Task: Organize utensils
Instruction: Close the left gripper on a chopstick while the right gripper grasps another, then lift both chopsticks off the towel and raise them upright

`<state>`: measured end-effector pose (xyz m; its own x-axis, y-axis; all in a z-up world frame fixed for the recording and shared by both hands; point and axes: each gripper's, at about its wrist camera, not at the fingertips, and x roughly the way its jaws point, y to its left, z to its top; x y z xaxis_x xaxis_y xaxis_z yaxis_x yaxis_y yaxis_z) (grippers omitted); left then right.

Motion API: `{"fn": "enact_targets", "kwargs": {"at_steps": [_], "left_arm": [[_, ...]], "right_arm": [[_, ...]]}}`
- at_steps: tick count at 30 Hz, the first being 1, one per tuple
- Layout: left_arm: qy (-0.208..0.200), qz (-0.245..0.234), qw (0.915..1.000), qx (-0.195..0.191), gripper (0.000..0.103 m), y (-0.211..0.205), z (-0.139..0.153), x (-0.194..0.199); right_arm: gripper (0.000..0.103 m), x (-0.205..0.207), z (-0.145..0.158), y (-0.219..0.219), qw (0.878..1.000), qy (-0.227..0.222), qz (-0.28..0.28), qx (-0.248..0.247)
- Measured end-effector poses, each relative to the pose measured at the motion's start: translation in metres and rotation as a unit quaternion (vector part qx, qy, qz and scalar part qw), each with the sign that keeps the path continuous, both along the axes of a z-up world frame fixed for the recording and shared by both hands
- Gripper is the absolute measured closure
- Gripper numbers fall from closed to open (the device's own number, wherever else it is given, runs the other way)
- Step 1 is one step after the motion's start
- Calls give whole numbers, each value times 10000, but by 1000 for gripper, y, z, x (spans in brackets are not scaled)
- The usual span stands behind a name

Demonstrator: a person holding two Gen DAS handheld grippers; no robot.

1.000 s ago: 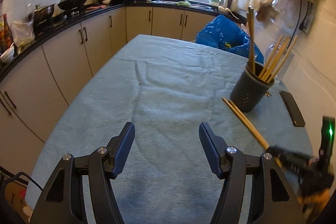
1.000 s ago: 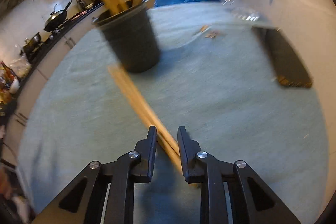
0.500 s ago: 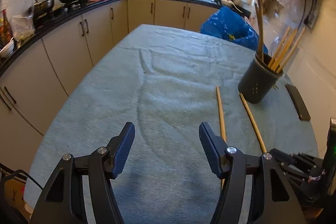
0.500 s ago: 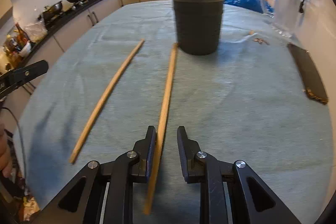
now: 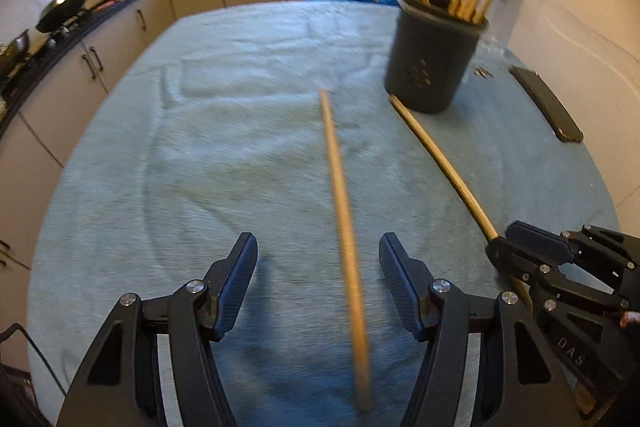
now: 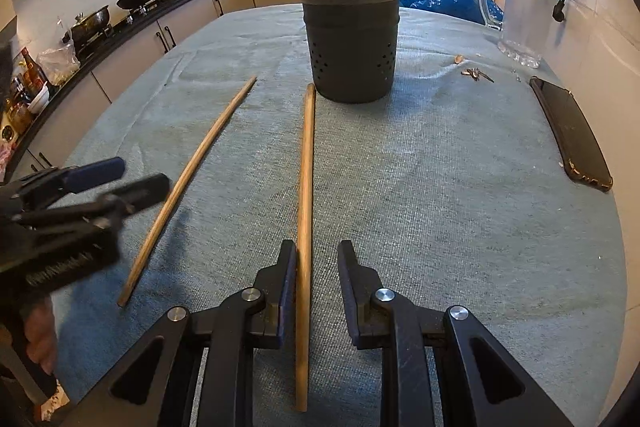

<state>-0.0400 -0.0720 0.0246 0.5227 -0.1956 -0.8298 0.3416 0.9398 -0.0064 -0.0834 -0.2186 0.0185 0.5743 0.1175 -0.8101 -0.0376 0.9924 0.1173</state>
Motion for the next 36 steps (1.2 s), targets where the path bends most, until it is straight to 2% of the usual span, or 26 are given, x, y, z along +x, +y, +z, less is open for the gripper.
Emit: {"fn": "enact_targets", "kwargs": {"at_steps": [1, 2, 4, 6, 7, 11, 18, 20, 22, 23, 24, 25, 26, 32, 36], "left_arm": [[40, -23, 10000, 8, 54, -2, -2, 1], [79, -44, 9999, 47, 69, -5, -4, 2], [153, 6, 9998, 134, 84, -8, -8, 4], [216, 31, 9997, 106, 96, -8, -8, 6], [245, 48, 9997, 61, 97, -6, -8, 6], [531, 117, 9981, -287, 97, 6, -8, 1], [1209, -272, 9895, -747, 97, 26, -5, -28], [1210, -339, 9890, -783, 96, 29, 1, -35], [1071, -413, 9905, -760, 93, 29, 11, -39], [1009, -429, 9911, -749, 85, 28, 15, -39], [921, -439, 9922, -722, 79, 26, 19, -38], [826, -428, 9934, -675, 68, 24, 22, -37], [732, -381, 9948, -599, 66, 23, 24, -34], [615, -404, 9973, -46, 66, 1, 14, -5], [727, -414, 9965, 82, 66, -6, 4, 2]], "right_arm": [[81, 0, 0, 0, 10000, -1, 4, -20], [81, 1, 0, 0, 10000, 2, 8, -36], [82, 1, -1, -1, 10000, 13, -4, -13], [91, 1, -1, -4, 10000, 38, -24, 56], [94, 1, -2, -7, 9999, 59, -61, 139], [95, -6, -2, -15, 9992, 129, -72, 361], [95, -49, 1, -17, 9988, 386, 283, 73], [91, -61, 4, -18, 9984, 399, 409, -46], [80, -66, 4, -21, 9980, 444, 451, 42], [76, -67, 4, -23, 9978, 456, 461, 116], [76, -65, 4, -24, 9978, 455, 464, 128], [76, -62, 4, -25, 9980, 446, 443, 90], [76, -57, 3, -25, 9983, 428, 396, 28], [76, -25, 1, -20, 9987, 401, 308, 13], [76, -4, 0, -18, 9989, 354, 294, -58]]}}
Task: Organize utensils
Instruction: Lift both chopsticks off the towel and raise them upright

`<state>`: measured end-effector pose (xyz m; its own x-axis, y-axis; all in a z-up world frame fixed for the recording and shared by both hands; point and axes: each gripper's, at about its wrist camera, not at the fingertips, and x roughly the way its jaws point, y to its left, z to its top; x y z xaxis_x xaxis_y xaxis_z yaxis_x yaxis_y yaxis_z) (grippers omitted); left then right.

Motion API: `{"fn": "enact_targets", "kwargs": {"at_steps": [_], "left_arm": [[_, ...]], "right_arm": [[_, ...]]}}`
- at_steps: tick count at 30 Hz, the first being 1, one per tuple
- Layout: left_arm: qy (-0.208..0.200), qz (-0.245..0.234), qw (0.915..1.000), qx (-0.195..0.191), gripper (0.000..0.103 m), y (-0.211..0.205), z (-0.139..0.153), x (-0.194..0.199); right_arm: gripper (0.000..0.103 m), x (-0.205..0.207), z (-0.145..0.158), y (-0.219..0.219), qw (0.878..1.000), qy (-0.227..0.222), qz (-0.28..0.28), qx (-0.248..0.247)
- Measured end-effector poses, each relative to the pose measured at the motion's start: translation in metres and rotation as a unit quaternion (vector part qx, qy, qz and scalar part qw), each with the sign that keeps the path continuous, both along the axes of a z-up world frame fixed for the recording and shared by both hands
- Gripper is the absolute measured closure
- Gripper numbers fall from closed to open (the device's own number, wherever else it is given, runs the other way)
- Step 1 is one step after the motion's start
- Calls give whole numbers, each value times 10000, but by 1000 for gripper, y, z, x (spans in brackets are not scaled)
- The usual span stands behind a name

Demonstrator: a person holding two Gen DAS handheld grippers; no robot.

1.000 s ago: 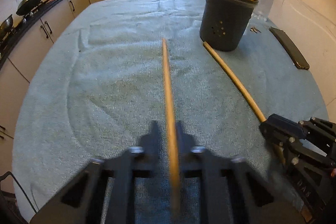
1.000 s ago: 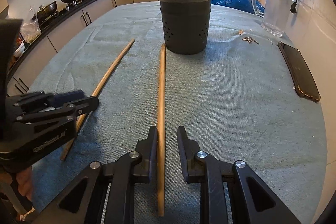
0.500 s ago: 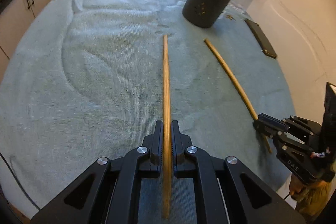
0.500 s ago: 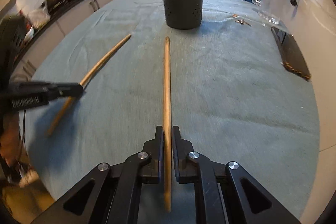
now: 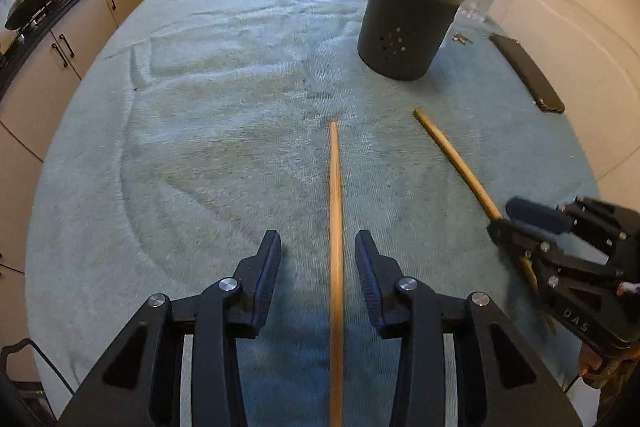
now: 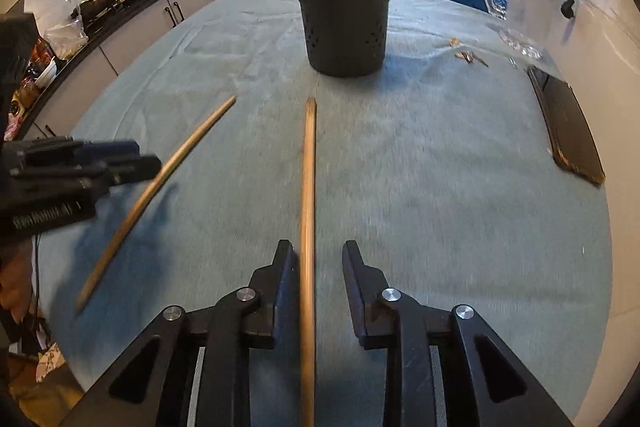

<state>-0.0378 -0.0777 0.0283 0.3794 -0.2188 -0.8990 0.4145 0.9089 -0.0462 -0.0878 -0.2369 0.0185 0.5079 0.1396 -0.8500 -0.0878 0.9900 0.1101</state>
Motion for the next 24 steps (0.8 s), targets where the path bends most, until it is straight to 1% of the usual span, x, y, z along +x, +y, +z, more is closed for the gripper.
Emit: {"fn": "enact_targets", "kwargs": {"at_steps": [3, 7, 10, 11, 13, 19, 20, 21, 22, 24], "left_arm": [[75, -21, 10000, 55, 66, -5, -6, 6], [-9, -36, 9999, 94, 66, -9, -8, 13], [-49, -77, 9999, 101, 66, -10, -8, 18], [-56, -90, 9999, 113, 66, -10, -9, 20], [-49, -93, 9999, 132, 66, -11, -9, 23], [-89, -75, 9996, 257, 67, -17, -10, 28], [-100, -81, 9996, 266, 70, -18, -10, 28], [-117, -109, 9996, 238, 87, -19, -9, 29], [-81, -113, 9997, 199, 97, -20, -9, 29], [87, 14, 10000, -9, 97, -12, -7, 31]], "right_arm": [[76, 14, -1, 1, 10000, -58, 5, -71], [76, 30, -1, 6, 9995, -145, 51, -292], [76, 41, -1, 10, 9991, -122, 109, -396], [80, 46, 0, 10, 9991, -90, 122, -407], [85, 53, 0, 10, 9993, -38, 104, -362], [89, 72, 0, 11, 9996, 95, 74, -259], [90, 74, 0, 11, 9996, 112, 76, -266], [91, 76, 0, 12, 9995, 138, 76, -283], [94, 77, 0, 14, 9994, 151, 76, -290], [95, 79, 1, 14, 9994, 189, 62, -270]]}}
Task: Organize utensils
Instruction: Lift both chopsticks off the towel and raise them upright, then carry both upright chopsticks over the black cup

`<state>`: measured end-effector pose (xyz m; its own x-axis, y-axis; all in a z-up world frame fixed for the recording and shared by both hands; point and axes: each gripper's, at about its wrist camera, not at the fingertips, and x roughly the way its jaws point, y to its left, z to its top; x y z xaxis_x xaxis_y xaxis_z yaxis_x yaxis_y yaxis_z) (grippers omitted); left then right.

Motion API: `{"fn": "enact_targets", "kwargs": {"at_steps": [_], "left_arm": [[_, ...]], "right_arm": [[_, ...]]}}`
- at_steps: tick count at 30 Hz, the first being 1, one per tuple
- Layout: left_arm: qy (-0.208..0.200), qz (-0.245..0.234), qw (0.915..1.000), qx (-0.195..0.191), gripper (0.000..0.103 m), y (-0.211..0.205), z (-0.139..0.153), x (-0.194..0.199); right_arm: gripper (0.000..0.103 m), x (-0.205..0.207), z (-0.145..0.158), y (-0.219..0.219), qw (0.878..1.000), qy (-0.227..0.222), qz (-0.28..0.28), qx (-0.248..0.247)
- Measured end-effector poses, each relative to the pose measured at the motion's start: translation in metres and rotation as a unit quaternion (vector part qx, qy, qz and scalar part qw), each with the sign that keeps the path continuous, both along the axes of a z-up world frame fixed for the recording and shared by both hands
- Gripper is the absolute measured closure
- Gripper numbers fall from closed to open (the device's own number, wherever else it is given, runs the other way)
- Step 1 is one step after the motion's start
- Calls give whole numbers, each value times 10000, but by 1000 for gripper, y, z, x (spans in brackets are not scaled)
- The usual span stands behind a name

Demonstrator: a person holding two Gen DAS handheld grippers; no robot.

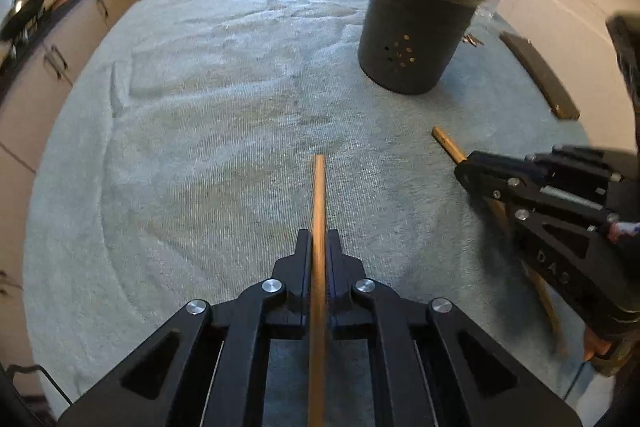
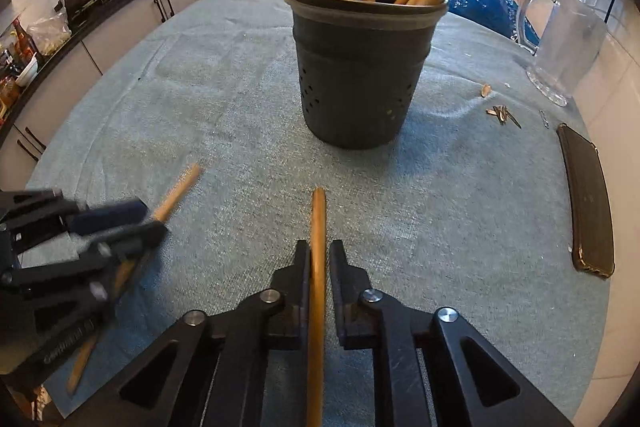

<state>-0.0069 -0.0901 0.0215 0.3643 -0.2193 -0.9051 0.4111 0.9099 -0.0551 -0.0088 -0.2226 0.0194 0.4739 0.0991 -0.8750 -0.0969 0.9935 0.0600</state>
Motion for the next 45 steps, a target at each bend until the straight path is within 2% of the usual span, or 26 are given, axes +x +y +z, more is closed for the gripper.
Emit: {"fn": "enact_targets", "kwargs": {"at_steps": [2, 7, 15, 24, 34, 45], "left_arm": [[48, 138, 9998, -157, 97, 7, 3, -2], [-165, 180, 9990, -378, 97, 17, 19, -17], [-847, 153, 9949, -530, 97, 22, 54, -45], [-1380, 156, 9889, -530, 97, 24, 86, -69], [-1621, 233, 9848, -579, 97, 30, 100, -87], [-1887, 240, 9792, -701, 97, 34, 117, -100]], "right_arm": [[96, -2, 1, -2, 9999, -4, -76, 121], [96, -21, 10, -10, 9980, -315, -241, 491], [96, -61, 48, -11, 9912, -1112, -325, 640], [95, -96, 88, -18, 9786, -1801, -482, 876], [95, -125, 105, -28, 9689, -2165, -702, 967], [95, -137, 115, -34, 9632, -2364, -768, 1018]]}}
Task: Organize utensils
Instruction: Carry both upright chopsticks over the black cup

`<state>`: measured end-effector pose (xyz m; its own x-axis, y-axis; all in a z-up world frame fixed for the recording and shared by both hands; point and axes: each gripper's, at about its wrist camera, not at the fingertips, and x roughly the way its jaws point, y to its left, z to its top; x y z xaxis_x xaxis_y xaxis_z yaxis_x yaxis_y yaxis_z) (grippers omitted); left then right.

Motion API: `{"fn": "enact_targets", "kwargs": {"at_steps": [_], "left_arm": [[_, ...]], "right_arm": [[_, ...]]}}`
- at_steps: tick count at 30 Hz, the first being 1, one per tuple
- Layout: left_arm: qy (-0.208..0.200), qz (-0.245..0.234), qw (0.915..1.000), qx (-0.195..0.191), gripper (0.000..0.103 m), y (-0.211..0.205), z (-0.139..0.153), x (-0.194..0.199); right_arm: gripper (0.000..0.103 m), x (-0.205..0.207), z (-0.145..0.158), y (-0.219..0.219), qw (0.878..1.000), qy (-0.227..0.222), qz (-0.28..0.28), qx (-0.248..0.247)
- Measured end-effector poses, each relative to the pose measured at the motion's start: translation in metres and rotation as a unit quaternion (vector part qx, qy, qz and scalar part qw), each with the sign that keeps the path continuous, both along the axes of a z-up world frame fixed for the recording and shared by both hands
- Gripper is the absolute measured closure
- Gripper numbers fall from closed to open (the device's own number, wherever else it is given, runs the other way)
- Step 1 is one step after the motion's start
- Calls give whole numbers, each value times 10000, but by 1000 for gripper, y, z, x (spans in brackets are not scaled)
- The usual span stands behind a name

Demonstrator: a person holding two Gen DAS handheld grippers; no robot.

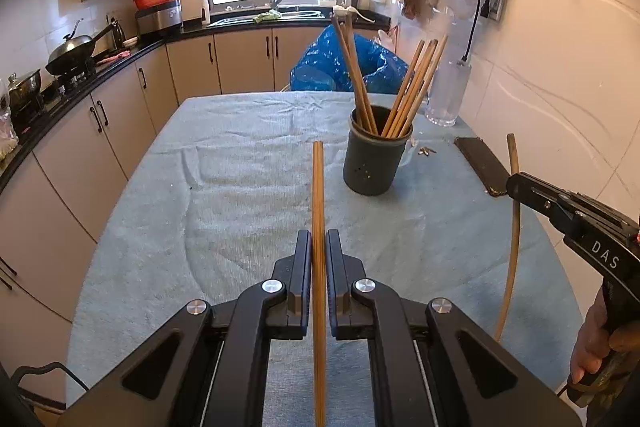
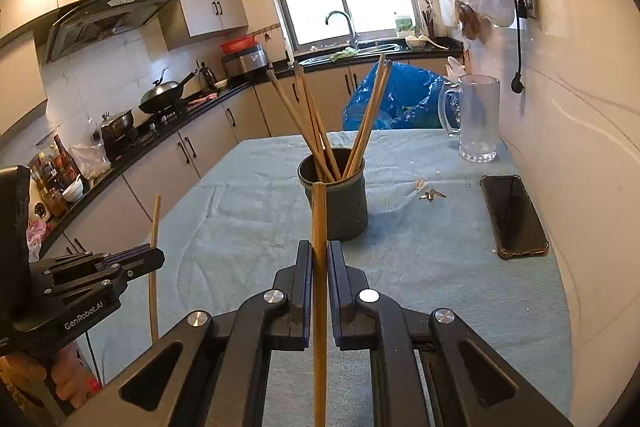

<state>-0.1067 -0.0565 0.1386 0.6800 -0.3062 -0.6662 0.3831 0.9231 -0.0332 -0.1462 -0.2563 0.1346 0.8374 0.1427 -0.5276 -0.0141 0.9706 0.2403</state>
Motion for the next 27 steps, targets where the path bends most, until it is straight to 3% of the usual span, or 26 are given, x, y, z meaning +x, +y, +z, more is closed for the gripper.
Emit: {"fn": "enact_targets", "kwargs": {"at_steps": [10, 27], "left_arm": [[-253, -38, 9992, -322, 97, 3, 21, -11], [-504, -10, 9977, -453, 97, 4, 37, -15]], "right_arm": [[95, -8, 10, -3, 9998, -200, -34, 12], [95, -9, 23, -5, 9987, -478, -144, -33]]}}
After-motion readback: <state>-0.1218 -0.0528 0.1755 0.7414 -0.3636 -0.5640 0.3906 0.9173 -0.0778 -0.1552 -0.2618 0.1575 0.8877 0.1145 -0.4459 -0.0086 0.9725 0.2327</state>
